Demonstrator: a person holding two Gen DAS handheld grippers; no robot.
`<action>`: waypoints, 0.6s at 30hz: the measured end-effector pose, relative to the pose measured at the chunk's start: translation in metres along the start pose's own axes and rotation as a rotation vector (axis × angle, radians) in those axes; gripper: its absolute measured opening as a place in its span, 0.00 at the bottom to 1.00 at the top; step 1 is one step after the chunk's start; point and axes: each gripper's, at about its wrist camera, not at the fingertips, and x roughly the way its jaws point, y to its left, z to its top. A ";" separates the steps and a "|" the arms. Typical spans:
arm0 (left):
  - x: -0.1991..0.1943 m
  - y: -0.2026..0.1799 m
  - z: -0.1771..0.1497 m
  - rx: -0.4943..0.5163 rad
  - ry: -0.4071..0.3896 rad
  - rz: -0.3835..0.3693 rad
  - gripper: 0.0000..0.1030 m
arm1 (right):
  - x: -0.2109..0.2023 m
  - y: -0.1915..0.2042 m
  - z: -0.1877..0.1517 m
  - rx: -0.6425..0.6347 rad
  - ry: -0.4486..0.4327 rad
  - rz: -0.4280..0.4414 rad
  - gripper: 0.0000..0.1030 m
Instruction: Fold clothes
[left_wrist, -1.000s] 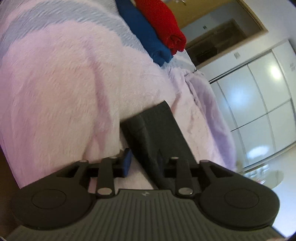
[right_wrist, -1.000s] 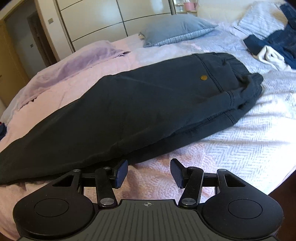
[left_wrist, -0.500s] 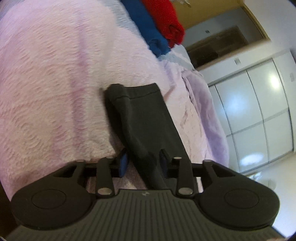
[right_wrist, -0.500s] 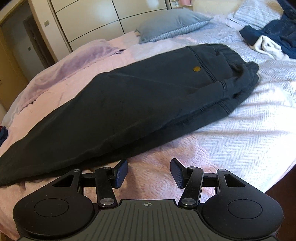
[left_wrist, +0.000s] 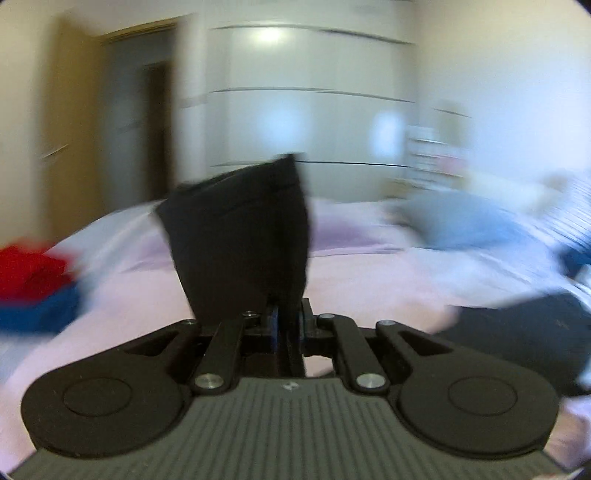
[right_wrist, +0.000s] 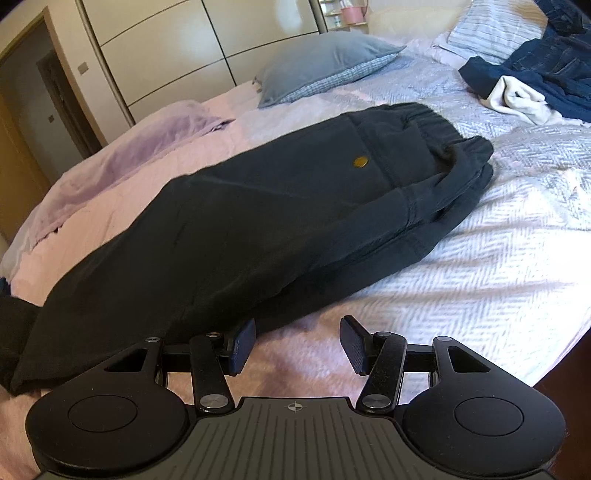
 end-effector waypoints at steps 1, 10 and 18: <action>0.013 -0.024 -0.003 0.027 0.030 -0.089 0.09 | 0.000 -0.002 0.002 0.003 -0.005 0.001 0.53; 0.069 -0.102 -0.071 0.064 0.338 -0.259 0.16 | -0.009 -0.019 0.020 0.036 -0.031 0.020 0.53; 0.024 -0.028 -0.058 -0.196 0.319 -0.254 0.17 | 0.016 -0.013 0.033 0.408 0.099 0.474 0.53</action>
